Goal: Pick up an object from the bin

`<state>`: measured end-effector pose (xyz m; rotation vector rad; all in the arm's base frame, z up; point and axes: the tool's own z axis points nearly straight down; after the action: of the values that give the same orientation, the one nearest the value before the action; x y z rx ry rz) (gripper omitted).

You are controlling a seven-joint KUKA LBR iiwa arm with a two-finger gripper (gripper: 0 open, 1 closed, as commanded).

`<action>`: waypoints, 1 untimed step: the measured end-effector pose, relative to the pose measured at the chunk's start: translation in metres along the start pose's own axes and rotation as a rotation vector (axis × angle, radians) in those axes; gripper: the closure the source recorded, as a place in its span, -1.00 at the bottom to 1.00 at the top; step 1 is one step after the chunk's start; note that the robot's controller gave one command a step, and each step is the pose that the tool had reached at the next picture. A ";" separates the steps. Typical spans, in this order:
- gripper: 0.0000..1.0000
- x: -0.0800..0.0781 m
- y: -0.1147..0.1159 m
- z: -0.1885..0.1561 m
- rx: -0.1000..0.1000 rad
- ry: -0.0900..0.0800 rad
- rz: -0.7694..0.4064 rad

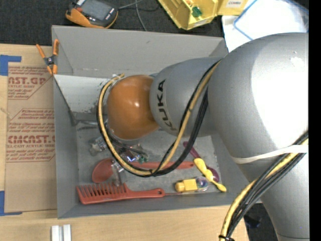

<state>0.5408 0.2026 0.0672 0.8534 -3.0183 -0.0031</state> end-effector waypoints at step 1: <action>-1.00 0.000 -0.003 -0.080 0.002 -0.017 0.116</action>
Offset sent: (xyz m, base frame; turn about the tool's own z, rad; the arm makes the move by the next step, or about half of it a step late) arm -0.0011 -0.0284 0.0328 0.0707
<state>0.5425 0.2000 0.1473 0.6812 -3.0793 -0.0067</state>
